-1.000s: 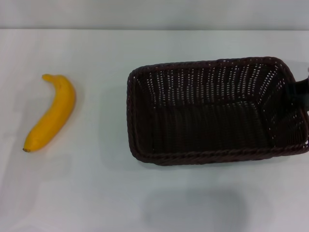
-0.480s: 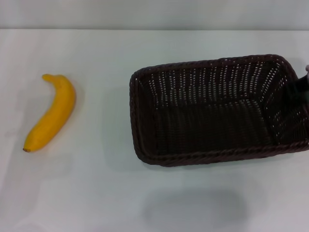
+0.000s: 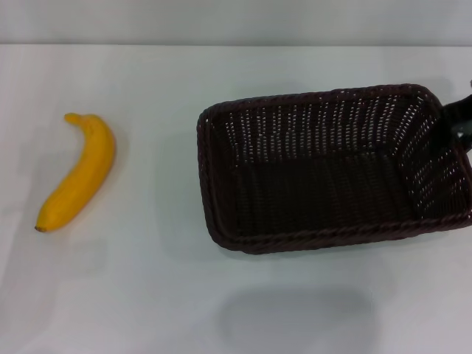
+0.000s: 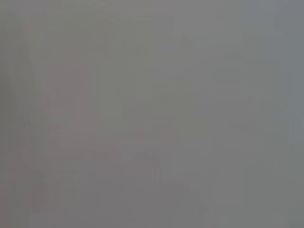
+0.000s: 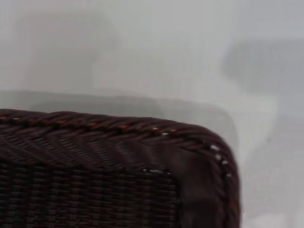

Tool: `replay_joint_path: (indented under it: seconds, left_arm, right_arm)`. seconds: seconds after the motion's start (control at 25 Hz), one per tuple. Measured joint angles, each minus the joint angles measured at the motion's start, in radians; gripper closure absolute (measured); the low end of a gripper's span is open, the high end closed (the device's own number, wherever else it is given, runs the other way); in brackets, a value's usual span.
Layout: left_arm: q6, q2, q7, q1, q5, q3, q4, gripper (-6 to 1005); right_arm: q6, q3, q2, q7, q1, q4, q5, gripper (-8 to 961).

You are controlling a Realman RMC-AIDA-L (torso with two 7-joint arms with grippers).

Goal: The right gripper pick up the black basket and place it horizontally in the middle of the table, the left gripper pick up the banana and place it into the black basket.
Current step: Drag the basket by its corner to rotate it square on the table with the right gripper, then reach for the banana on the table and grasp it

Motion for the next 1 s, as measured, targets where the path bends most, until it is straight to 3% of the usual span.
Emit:
replay_joint_path:
  seconds: [0.24,0.48,0.56,0.68,0.76,0.8,0.88,0.92,1.0]
  left_arm:
    - [0.0,-0.001,0.0,0.008,0.0,0.0,-0.002,123]
    - [0.001,-0.001,-0.008,0.012,0.005,0.005,-0.002,123]
    - [0.002,-0.001,-0.025,0.012,0.011,0.008,-0.001,124]
    - [0.003,0.002,-0.074,0.012,0.042,0.012,0.006,124]
    - [0.008,0.004,-0.116,0.014,0.076,0.012,0.017,124]
    - [0.014,0.004,-0.135,0.015,0.093,0.012,0.028,124]
    - [0.044,0.005,-0.207,0.025,0.141,0.013,0.073,124]
    - [0.065,0.005,-0.251,0.032,0.167,0.013,0.101,124]
    - [0.116,0.007,-0.372,0.056,0.241,0.014,0.18,124]
  right_arm:
    - [0.006,0.009,-0.04,-0.001,-0.017,-0.061,0.008,561]
    - [-0.029,0.072,-0.06,-0.083,-0.13,-0.26,0.132,557]
    - [-0.054,0.145,-0.039,-0.18,-0.198,-0.338,0.163,556]
    - [-0.101,0.274,0.022,-0.349,-0.264,-0.404,0.174,554]
    - [-0.171,0.381,0.077,-0.533,-0.319,-0.429,0.207,553]
    - [-0.224,0.405,0.088,-0.609,-0.354,-0.421,0.253,552]
    - [-0.276,0.417,0.092,-0.674,-0.388,-0.406,0.304,551]
    - [-0.446,0.396,0.082,-0.884,-0.488,-0.305,0.546,550]
    - [-0.516,0.394,0.081,-1.04,-0.525,-0.222,0.712,549]
